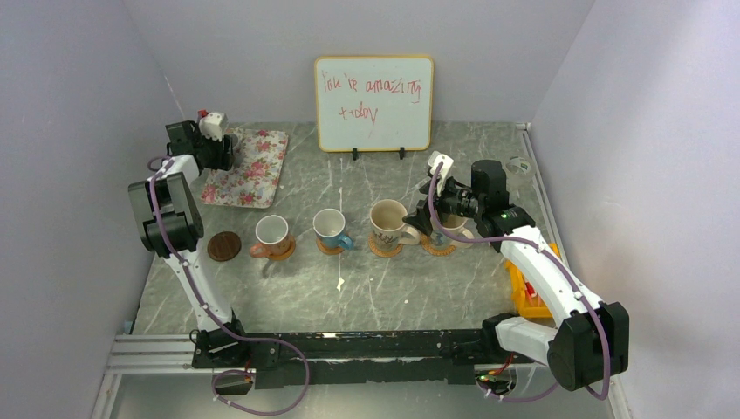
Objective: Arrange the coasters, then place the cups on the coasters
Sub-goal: Pick up the cup from the tray.
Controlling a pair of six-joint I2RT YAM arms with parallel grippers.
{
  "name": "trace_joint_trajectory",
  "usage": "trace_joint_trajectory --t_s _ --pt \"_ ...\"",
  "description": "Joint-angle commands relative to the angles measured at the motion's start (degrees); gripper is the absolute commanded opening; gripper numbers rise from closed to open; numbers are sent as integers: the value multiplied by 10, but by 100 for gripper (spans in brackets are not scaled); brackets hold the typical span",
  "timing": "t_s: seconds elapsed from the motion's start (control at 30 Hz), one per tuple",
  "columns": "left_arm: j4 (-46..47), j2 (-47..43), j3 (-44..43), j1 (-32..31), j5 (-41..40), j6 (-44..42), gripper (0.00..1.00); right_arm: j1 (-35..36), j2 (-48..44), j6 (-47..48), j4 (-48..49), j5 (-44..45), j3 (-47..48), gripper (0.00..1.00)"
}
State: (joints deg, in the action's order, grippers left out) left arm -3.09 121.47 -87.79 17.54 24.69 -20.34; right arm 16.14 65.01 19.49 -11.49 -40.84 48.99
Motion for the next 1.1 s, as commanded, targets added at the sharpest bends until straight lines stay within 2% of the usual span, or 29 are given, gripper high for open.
trace_joint_trajectory --t_s 0.0,0.1,0.2,0.37,0.5,0.93,1.07 --pt "-10 0 -16 8 26 -14 63 -3 -8 6 14 -15 2 100" --pt "-8 0 -15 11 29 -13 58 -3 -8 6 14 -15 2 100" --pt "-12 3 -19 13 36 -12 49 -3 -8 5 14 -15 1 100" --pt "-15 8 -25 14 44 -9 48 -3 -10 5 15 -14 1 100" --pt "-23 13 -34 14 52 -10 41 -3 -10 5 15 -14 1 100" --pt "-29 16 -40 15 55 -7 5 -3 -10 4 15 -15 1 100" --pt "-16 5 -26 15 65 -5 5 -3 -9 5 14 -16 1 100"
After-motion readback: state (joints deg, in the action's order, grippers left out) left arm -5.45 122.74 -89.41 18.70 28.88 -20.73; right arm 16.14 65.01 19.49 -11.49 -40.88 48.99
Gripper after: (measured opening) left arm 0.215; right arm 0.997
